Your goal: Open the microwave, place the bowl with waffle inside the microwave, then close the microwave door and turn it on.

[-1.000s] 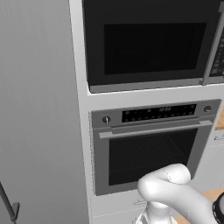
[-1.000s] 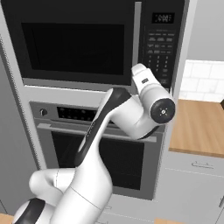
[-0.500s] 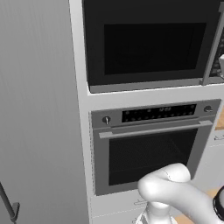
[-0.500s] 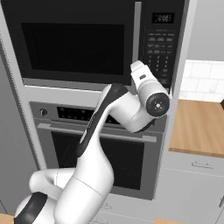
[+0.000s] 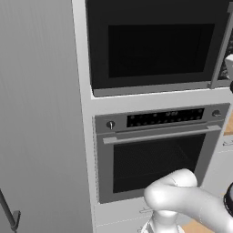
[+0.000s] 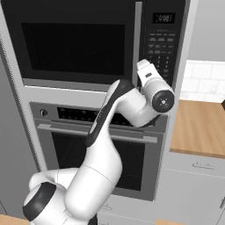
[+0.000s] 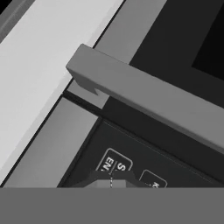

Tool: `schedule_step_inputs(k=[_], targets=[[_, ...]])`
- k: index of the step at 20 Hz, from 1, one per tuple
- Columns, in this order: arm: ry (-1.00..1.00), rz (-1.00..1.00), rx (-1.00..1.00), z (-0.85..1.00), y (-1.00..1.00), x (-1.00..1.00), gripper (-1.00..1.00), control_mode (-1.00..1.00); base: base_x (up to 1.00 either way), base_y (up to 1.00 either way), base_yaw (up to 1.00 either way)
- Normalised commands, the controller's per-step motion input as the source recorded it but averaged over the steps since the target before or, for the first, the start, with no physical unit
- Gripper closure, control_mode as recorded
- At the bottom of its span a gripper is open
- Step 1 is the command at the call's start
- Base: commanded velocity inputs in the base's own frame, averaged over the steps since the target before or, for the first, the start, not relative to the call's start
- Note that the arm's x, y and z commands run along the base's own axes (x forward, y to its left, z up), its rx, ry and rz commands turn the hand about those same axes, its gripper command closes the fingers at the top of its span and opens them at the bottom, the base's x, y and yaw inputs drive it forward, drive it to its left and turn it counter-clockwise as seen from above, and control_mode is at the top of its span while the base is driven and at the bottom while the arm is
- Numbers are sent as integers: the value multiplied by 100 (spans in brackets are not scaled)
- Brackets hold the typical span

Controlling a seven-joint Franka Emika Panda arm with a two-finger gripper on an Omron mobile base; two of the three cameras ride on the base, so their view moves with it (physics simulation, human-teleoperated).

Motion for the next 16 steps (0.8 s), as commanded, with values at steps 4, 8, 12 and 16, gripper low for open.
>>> schedule_step_inputs(k=[4,8,12,16], targets=[[0,0,2,-6,-28,22,100,-100,0,0,0],[0,0,0,-10,-4,51,100,-100,0,0,0],[-1,0,0,-19,0,39,100,-100,0,0,0],[-11,0,0,-2,-7,-56,100,-100,0,0,0]])
